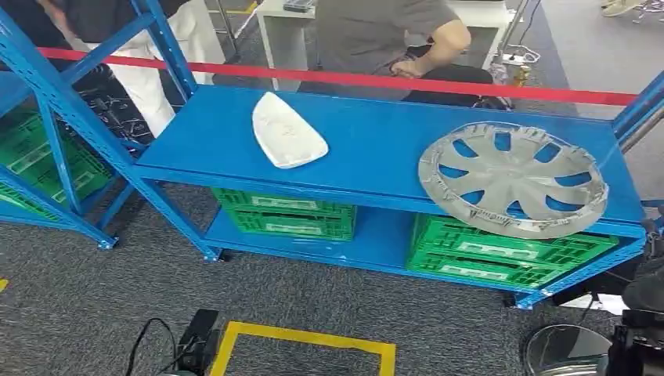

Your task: Take the parts from the cabinet and place them on the table.

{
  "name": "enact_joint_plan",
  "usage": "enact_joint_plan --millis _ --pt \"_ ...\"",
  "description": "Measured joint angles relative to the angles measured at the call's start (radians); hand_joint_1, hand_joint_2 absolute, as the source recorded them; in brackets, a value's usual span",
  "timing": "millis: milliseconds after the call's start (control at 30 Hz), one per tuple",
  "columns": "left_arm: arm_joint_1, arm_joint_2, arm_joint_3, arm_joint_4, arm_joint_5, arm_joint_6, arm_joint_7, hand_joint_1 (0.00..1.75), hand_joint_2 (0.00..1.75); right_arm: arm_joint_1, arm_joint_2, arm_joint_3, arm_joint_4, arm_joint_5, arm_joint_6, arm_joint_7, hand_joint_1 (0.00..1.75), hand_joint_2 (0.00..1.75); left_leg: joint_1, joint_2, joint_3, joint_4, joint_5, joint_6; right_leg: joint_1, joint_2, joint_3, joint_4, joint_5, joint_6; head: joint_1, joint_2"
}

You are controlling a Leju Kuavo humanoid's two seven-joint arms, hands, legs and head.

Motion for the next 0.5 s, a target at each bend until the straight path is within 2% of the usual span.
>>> enact_joint_plan --millis 100,167,333,433,467,500 --pt "-0.001 0.0 0.0 0.0 0.0 0.0 0.001 0.0 0.0 0.0 -0.001 0.001 0.0 0.0 -0.002 0.014 0.0 0.0 0.0 0.0 0.003 -0.007 0.0 -0.003 0.0 0.0 0.0 0.0 -0.002 -0.004 0.0 0.0" --pt "0.0 0.0 0.0 0.0 0.001 0.0 0.001 0.0 0.0 0.0 -0.002 0.001 0.0 0.003 -0.002 0.017 0.0 0.0 0.0 0.0 0.003 -0.01 0.002 -0.01 0.0 0.0 0.0 0.0 -0.003 -0.007 0.0 0.0" --pt "0.0 0.0 0.0 0.0 0.001 0.0 0.001 0.0 0.0 0.0 -0.003 0.002 0.0 0.003 -0.002 0.018 0.0 0.0 0.0 0.0 0.003 -0.012 0.004 -0.019 0.001 -0.001 0.0 0.0 -0.002 -0.012 0.0 0.0" --pt "0.0 0.0 0.0 0.0 0.001 0.0 0.001 0.0 0.0 0.0 -0.004 0.002 0.0 0.019 -0.004 0.041 0.0 0.0 0.0 0.0 0.003 -0.012 0.004 -0.02 0.0 -0.001 0.001 0.0 -0.001 -0.013 0.0 0.0" --pt "0.0 0.0 0.0 0.0 0.001 0.0 0.001 0.0 0.0 0.0 -0.005 0.003 0.0 0.03 -0.007 0.052 0.0 1.75 0.0 0.0 0.003 -0.012 0.004 -0.02 0.0 -0.001 0.001 0.0 0.0 -0.013 0.0 0.0" --pt "0.0 0.0 0.0 0.0 0.001 0.0 0.001 0.0 0.0 0.0 -0.005 0.003 0.0 0.044 -0.014 0.065 0.0 1.75 0.0 0.0 0.003 -0.012 0.004 -0.02 0.0 -0.001 0.001 0.0 0.001 -0.012 0.0 0.0"
